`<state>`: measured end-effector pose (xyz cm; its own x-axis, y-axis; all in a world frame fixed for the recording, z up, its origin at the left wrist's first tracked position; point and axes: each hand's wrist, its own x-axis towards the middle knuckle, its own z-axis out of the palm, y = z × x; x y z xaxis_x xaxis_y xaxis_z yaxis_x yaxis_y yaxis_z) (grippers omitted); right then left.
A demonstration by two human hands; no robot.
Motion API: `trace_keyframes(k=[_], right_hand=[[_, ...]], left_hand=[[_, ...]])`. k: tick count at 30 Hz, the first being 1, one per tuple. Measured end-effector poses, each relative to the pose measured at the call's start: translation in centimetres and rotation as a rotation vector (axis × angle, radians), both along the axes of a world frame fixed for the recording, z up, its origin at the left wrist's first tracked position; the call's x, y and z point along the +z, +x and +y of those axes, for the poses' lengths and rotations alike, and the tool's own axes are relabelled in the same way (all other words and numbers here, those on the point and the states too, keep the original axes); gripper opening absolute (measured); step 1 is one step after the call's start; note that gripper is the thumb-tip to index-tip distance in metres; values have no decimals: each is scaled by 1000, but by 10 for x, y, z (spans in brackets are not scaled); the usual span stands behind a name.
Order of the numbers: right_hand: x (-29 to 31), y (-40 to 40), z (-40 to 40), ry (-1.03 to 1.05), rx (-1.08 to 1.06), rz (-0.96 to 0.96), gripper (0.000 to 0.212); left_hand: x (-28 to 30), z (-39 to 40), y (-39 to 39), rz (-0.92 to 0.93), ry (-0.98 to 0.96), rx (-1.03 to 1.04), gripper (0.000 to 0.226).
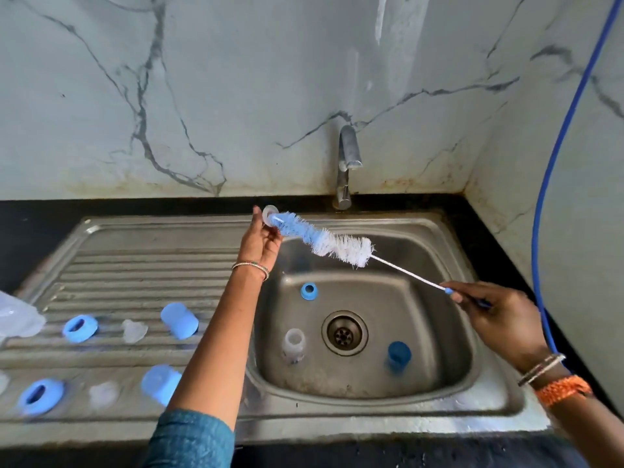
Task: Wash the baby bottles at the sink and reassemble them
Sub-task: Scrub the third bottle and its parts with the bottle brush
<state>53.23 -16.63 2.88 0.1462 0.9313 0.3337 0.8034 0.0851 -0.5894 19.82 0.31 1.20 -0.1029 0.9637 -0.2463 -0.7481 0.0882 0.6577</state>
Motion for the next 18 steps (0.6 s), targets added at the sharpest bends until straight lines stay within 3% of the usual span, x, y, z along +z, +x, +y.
trace_keyframes(k=[4,7,9,13,18], right_hand=[[2,-4,-6,113,-26,-194,24],[4,-13,-4,221,-95,-312,20],[7,-20,-4,372,-122,-400,15],[18,-33,-8,709,-91,-672,20],[31,-48,-11,721,-14,-652,26]], left_hand=[[3,-6,1,145,-28,-32,36],[6,-7,5,263,-65,-48,25],[8,-6,7,257,-135,-43,18],[11,-8,7,197,-323,-88,29],[15,-7,2,150,-402,-76,32]])
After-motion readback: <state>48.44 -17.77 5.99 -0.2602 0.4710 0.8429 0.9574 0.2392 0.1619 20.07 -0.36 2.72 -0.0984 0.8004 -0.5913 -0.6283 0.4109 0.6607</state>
